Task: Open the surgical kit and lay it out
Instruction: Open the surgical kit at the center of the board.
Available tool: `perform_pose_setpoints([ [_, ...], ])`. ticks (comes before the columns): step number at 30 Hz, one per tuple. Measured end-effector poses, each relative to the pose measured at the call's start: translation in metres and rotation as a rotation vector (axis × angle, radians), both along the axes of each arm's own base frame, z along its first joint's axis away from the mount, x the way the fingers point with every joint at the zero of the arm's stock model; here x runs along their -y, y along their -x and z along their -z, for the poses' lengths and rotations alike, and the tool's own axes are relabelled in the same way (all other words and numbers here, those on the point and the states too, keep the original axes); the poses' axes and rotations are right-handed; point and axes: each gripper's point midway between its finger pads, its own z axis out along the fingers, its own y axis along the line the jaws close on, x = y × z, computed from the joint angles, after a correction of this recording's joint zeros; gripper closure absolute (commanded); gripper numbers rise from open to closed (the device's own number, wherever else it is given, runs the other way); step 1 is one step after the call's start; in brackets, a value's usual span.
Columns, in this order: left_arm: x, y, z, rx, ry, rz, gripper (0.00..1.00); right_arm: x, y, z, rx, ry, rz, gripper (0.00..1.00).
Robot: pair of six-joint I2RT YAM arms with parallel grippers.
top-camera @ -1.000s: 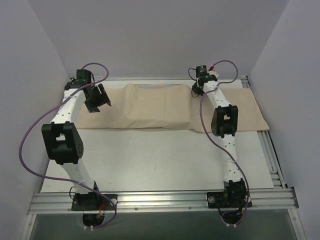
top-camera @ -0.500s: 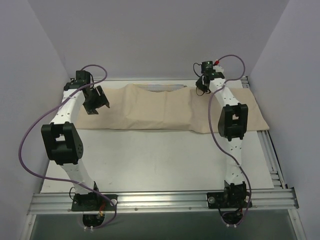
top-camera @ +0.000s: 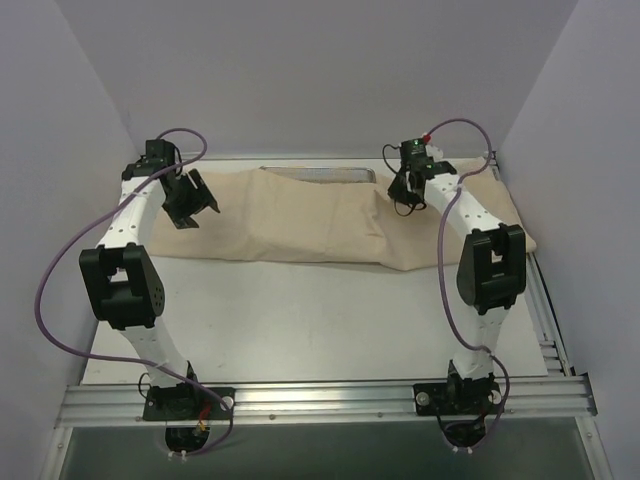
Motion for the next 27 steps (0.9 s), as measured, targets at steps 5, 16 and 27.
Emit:
perform_pose_setpoints([
  [5, 0.009, -0.007, -0.007, 0.01, 0.057, -0.005, 0.25, 0.001, 0.06, 0.023, -0.079, 0.027, -0.036, 1.0],
  [16, 0.02, -0.049, -0.021, 0.069, 0.127, -0.009, 0.23, 0.016, 0.12, 0.06, -0.147, 0.038, -0.032, 1.0],
  [27, 0.032, -0.099, -0.007, 0.089, 0.102, 0.001, 0.17, 0.013, 0.122, 0.061, -0.148, 0.021, -0.041, 1.0],
])
